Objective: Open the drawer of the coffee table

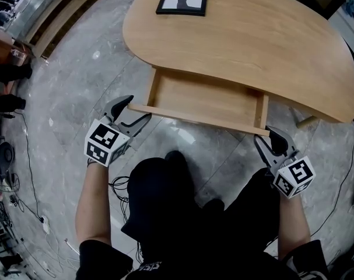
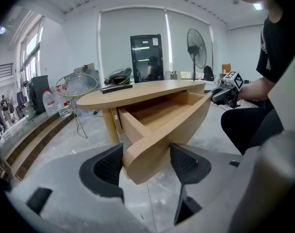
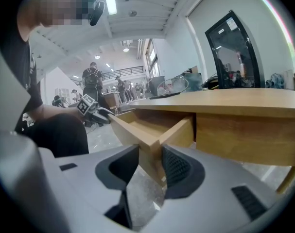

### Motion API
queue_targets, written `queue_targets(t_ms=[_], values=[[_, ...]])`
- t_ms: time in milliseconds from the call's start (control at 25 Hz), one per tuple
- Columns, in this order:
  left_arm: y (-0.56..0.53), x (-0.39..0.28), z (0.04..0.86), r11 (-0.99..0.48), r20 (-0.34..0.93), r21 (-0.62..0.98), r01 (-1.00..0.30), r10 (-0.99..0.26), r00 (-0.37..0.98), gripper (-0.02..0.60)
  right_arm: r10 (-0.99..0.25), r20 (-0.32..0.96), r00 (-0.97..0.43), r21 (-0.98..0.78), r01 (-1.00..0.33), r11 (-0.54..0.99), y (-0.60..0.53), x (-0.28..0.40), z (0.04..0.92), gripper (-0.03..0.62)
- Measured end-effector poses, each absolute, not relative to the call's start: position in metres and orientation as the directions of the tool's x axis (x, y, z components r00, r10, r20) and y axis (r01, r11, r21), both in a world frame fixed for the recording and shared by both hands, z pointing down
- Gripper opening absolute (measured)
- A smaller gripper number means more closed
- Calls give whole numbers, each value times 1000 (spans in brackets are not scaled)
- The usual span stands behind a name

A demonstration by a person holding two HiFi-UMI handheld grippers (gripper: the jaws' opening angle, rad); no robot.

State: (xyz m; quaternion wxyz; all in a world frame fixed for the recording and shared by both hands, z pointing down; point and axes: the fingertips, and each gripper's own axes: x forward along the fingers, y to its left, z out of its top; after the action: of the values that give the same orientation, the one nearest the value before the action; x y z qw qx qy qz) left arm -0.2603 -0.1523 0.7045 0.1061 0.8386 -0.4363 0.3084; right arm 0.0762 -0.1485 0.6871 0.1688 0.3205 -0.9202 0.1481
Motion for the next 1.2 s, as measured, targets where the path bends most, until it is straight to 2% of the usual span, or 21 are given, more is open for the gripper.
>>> queue_targets(t_ms=[1200], values=[[-111, -261, 729, -622, 680, -23, -783, -583, 444, 293, -445, 478, -757, -168, -576, 800, -107, 75, 708, 153]])
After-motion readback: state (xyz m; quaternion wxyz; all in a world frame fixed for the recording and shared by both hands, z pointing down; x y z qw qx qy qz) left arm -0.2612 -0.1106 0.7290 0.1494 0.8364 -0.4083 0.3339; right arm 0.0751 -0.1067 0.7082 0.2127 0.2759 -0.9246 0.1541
